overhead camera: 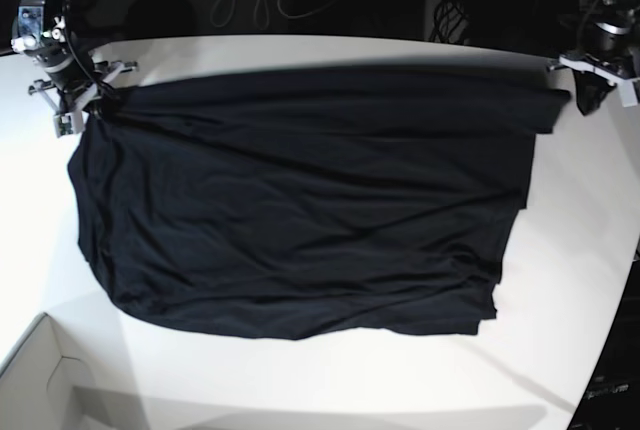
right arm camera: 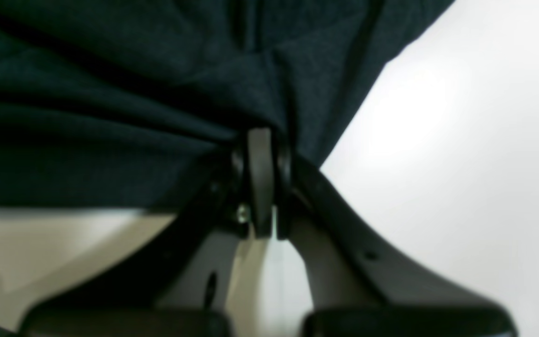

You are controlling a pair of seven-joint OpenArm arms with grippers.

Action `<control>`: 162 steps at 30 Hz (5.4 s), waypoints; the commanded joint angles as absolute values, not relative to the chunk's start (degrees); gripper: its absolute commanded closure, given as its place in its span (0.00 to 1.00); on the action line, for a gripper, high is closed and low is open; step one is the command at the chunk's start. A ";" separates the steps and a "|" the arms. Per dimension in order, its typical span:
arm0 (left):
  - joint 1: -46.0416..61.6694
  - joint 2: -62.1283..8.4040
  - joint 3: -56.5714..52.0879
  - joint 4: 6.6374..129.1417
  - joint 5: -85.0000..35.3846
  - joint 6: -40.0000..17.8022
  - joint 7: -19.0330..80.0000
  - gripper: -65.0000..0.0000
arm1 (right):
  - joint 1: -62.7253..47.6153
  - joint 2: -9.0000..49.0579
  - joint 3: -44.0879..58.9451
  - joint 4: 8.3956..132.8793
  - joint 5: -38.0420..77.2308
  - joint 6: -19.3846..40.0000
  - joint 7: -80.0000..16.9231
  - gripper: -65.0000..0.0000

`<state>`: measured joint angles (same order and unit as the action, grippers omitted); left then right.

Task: Layout the t-shirt on the table in an organized manner, then fold the t-shirt properly
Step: 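Regrasp the shirt edge with the left gripper, then lift the shirt edge with both grippers, stretching it taut between them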

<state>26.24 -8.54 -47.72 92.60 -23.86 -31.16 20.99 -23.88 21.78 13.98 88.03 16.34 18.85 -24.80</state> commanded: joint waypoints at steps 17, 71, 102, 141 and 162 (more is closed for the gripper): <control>25.98 -9.71 -48.31 91.65 -24.48 -32.48 25.71 0.99 | -25.10 21.76 14.11 87.96 14.81 18.24 -28.00 1.00; 27.30 0.22 -46.11 88.66 -24.40 -32.48 26.07 0.34 | -28.09 14.55 22.11 102.55 14.73 18.33 -28.35 0.61; 25.54 -1.36 -46.73 87.16 -24.84 -32.57 26.07 1.00 | -29.49 14.90 10.15 97.36 14.64 18.33 -28.00 0.79; 29.32 -4.35 -55.43 101.14 -24.92 -32.66 36.35 1.00 | -43.56 14.81 16.31 110.73 14.73 18.33 -28.00 1.00; 23.96 -4.44 -55.60 101.93 -24.48 -32.57 36.44 1.00 | -39.78 13.05 18.33 114.07 14.64 18.33 -28.44 1.00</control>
